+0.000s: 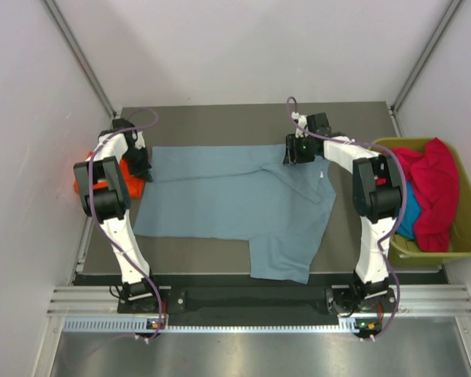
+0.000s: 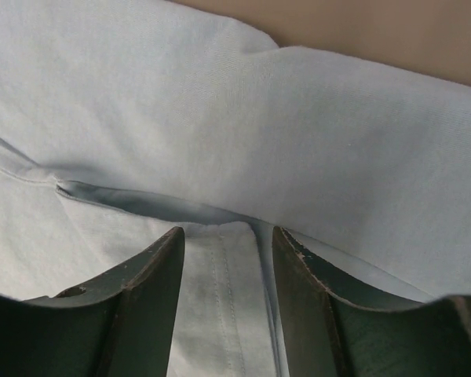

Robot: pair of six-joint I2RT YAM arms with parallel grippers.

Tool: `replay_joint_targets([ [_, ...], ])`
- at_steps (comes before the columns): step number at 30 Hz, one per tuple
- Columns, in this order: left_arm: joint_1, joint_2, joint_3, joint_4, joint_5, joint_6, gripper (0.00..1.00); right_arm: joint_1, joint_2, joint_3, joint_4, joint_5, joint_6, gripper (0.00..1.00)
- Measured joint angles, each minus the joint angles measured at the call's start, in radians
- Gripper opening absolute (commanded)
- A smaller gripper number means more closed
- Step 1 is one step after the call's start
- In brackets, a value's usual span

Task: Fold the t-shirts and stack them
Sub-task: Fold the tshirt

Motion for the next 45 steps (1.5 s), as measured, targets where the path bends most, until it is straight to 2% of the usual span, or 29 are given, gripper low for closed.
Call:
replay_joint_targets([
  [2, 0.0, 0.0, 0.0, 0.0, 0.0, 0.0, 0.0, -0.003, 0.0, 0.0, 0.0, 0.0, 0.0, 0.46],
  [5, 0.0, 0.0, 0.0, 0.0, 0.0, 0.0, 0.0, -0.004, 0.0, 0.0, 0.0, -0.002, -0.001, 0.33],
  [6, 0.0, 0.0, 0.0, 0.0, 0.0, 0.0, 0.0, -0.004, 0.0, 0.0, 0.0, -0.003, 0.001, 0.22],
  [9, 0.0, 0.0, 0.0, 0.0, 0.0, 0.0, 0.0, -0.004, 0.0, 0.0, 0.0, -0.007, 0.003, 0.06],
  [12, 0.0, 0.0, 0.0, 0.0, 0.0, 0.0, 0.0, -0.004, 0.0, 0.0, -0.001, -0.008, 0.007, 0.0],
  [19, 0.0, 0.0, 0.0, 0.0, 0.0, 0.0, 0.0, -0.004, -0.024, -0.023, -0.012, -0.012, 0.007, 0.0],
  [26, 0.0, 0.004, 0.008, -0.006, 0.0, 0.0, 0.0, 0.008, -0.159, -0.098, -0.052, -0.038, 0.008, 0.0],
  [31, 0.0, 0.011, 0.019, -0.017, 0.0, 0.0, 0.0, 0.048, -0.253, -0.155, -0.061, -0.071, 0.013, 0.0],
  [38, 0.0, 0.013, 0.021, -0.019, 0.0, 0.003, 0.0, 0.102, -0.293, -0.248, -0.088, -0.111, 0.023, 0.0],
  [40, 0.0, 0.013, 0.021, -0.019, 0.0, 0.006, 0.0, 0.107, -0.305, -0.278, -0.1, -0.113, 0.026, 0.04],
  [42, 0.0, 0.013, 0.021, -0.019, 0.001, 0.006, 0.0, 0.113, -0.33, -0.308, -0.113, -0.113, 0.029, 0.18],
  [44, 0.0, 0.013, 0.023, -0.021, 0.001, 0.008, 0.0, 0.123, -0.358, -0.328, -0.131, -0.114, 0.027, 0.17],
  [45, 0.0, 0.013, 0.023, -0.021, 0.001, 0.008, 0.0, 0.13, -0.374, -0.336, -0.139, -0.115, 0.025, 0.22],
])
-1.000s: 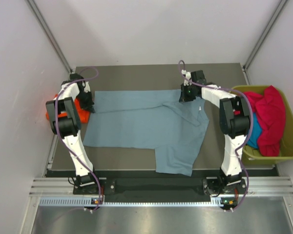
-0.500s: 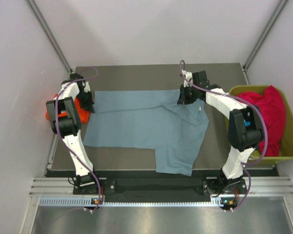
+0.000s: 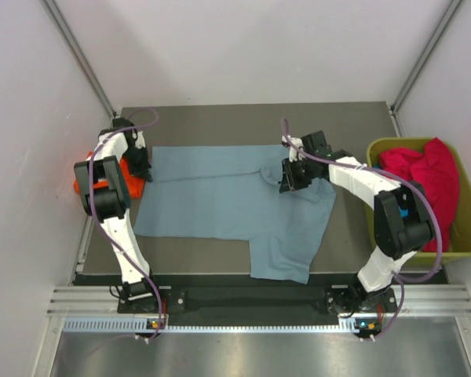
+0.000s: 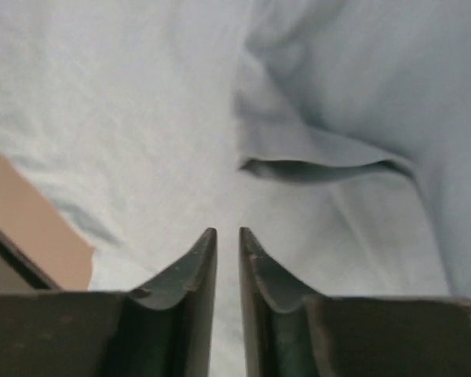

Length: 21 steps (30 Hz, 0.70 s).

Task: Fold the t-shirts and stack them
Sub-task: Fold the tshirt

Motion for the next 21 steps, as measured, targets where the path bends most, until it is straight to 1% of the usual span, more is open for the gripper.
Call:
replay_joint_targets([
  [3, 0.0, 0.003, 0.006, -0.006, 0.0, 0.0, 0.0, 0.025, -0.053, -0.01, -0.011, -0.008, -0.006, 0.36],
  [8, 0.0, 0.015, 0.029, -0.023, 0.0, -0.004, 0.0, 0.049, -0.121, -0.013, -0.008, 0.012, -0.018, 0.36],
  [13, 0.0, 0.019, 0.035, -0.029, 0.0, -0.004, 0.0, 0.002, -0.129, -0.014, 0.012, 0.024, -0.026, 0.34],
  [16, 0.0, 0.019, 0.034, -0.029, 0.0, -0.004, 0.0, -0.046, -0.083, -0.013, 0.046, 0.024, -0.026, 0.34],
  [21, 0.0, 0.008, 0.011, -0.01, -0.001, -0.004, 0.0, -0.099, 0.087, 0.049, 0.075, 0.027, -0.016, 0.34],
])
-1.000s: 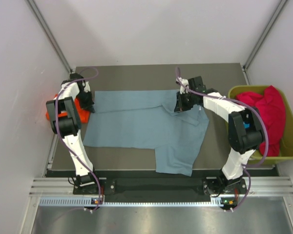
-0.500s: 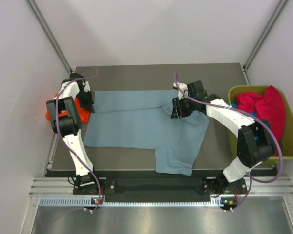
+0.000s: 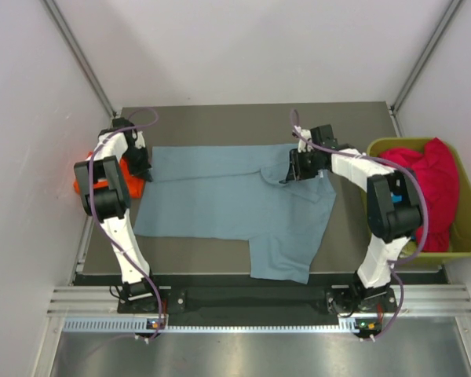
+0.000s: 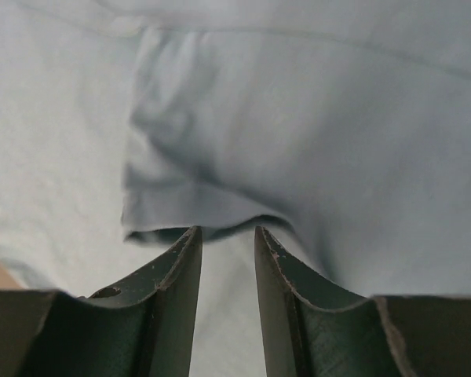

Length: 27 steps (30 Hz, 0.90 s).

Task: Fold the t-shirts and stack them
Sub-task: Fold the tshirt

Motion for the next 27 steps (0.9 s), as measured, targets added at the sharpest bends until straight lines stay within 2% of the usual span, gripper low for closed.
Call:
replay_joint_targets([
  [6, 0.0, -0.02, -0.034, 0.031, 0.0, -0.001, 0.0, -0.035, 0.146, 0.148, 0.011, 0.011, 0.001, 0.34],
  [11, 0.0, -0.023, -0.037, 0.036, 0.0, -0.002, 0.0, -0.044, 0.169, 0.215, 0.029, 0.017, -0.001, 0.34],
  [21, 0.0, -0.023, -0.037, 0.035, 0.0, -0.003, 0.0, -0.035, 0.18, 0.19, 0.043, 0.011, -0.002, 0.33],
  [27, 0.0, -0.021, -0.031, 0.032, 0.005, -0.003, 0.0, -0.003, 0.168, 0.098, 0.023, -0.002, -0.001, 0.33],
])
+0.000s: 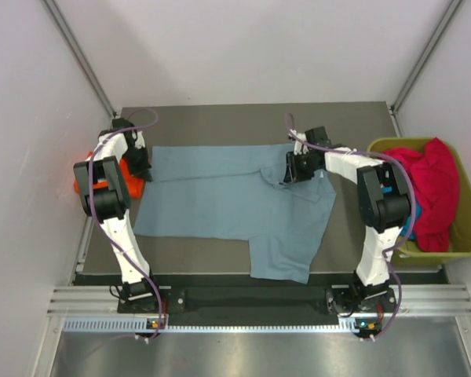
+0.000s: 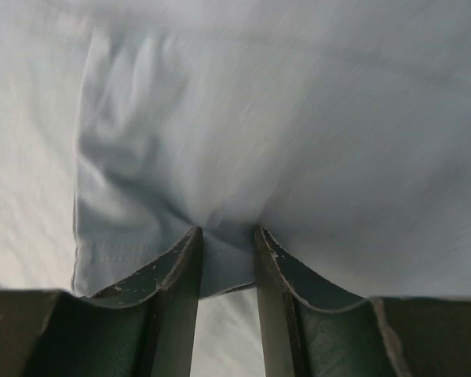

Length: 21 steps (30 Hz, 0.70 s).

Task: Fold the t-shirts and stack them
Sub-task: Fold the tshirt

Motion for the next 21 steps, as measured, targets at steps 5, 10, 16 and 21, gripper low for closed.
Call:
replay_joint_targets([
  [5, 0.001, 0.002, 0.004, -0.003, 0.003, 0.001, 0.0, 0.061, -0.134, -0.129, -0.047, -0.002, -0.002, 0.33],
  [10, 0.002, 0.009, 0.013, -0.01, 0.006, 0.009, 0.0, 0.189, -0.365, -0.215, -0.112, 0.003, -0.027, 0.34],
  [16, 0.002, 0.022, 0.034, -0.03, 0.01, 0.011, 0.0, 0.236, -0.475, -0.241, -0.108, 0.032, -0.043, 0.36],
  [21, 0.003, 0.022, 0.034, -0.031, 0.01, 0.011, 0.0, 0.095, -0.435, -0.235, -0.067, 0.075, -0.006, 0.38],
])
